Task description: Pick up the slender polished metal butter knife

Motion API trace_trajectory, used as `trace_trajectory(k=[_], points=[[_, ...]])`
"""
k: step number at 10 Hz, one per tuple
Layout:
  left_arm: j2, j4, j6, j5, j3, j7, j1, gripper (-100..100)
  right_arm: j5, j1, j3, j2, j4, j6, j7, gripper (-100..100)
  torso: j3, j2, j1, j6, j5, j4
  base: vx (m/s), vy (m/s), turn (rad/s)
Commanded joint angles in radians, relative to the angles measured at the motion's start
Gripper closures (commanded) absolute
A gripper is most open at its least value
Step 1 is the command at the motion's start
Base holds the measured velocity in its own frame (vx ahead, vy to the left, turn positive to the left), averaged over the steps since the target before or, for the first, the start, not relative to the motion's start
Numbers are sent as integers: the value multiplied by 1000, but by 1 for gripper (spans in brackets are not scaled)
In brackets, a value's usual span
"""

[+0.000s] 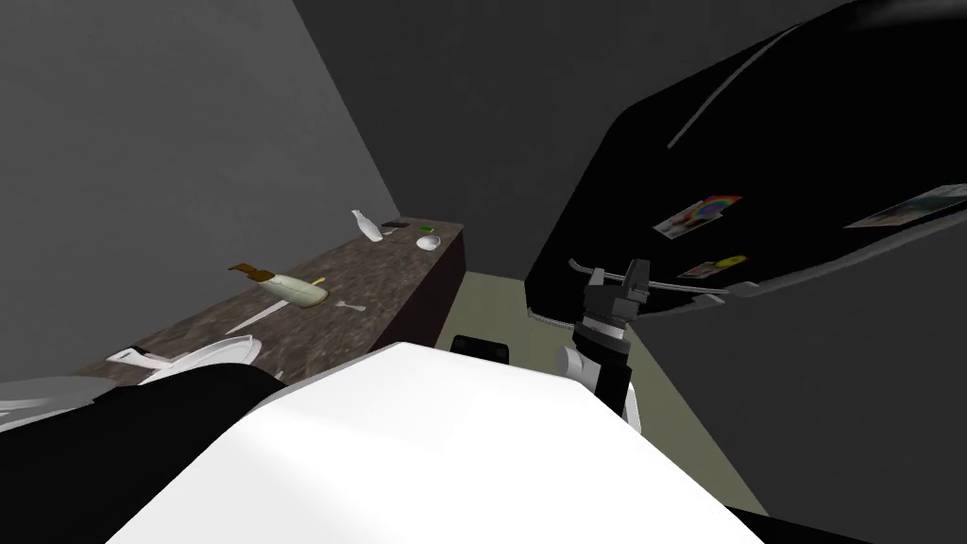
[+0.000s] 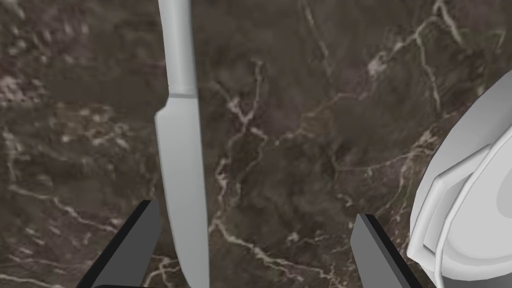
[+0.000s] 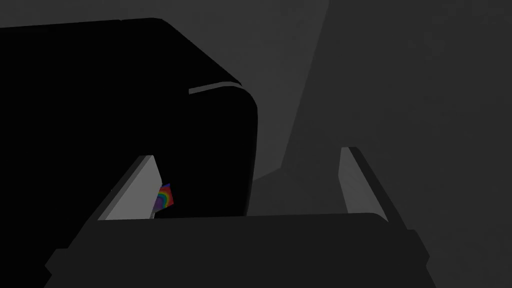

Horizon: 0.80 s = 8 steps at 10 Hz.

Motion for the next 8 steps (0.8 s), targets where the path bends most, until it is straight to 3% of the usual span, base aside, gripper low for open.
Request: trace_trajectory(k=[1, 2, 3, 6, 7, 8], points=[[-29, 34, -13, -1, -8, 0, -12, -100, 0, 0, 0, 0, 0, 0, 0, 0, 0, 0, 0, 0, 0, 0, -100, -4, -242], [-53, 49, -14, 12, -6, 6, 4, -100, 0, 0, 0, 0, 0, 0, 0, 0, -2, -4, 1, -1, 0, -1, -90, -18, -336], [-53, 49, -14, 12, -6, 6, 4, -100, 0, 0, 0, 0, 0, 0, 0, 0, -3, -5, 0, 0, 0, -1, -65, -14, -141], [-125, 92, -15, 53, 1, 24, 53, -100, 0, 0, 0, 0, 0, 0, 0, 0, -3, -5, 0, 0, 0, -1, -118, -36, -366], [-102, 79, -12, 41, -9, 31, 34, -100, 0, 0, 0, 0, 0, 0, 0, 0, -1, -2, -1, 0, 0, -1, -75, -21, -89], [-103, 82, -13, 42, -9, 34, 34, 100, 0, 1, 0, 0, 0, 0, 0, 0, -3, -6, 1, -2, 0, -1, -12, -5, 18]])
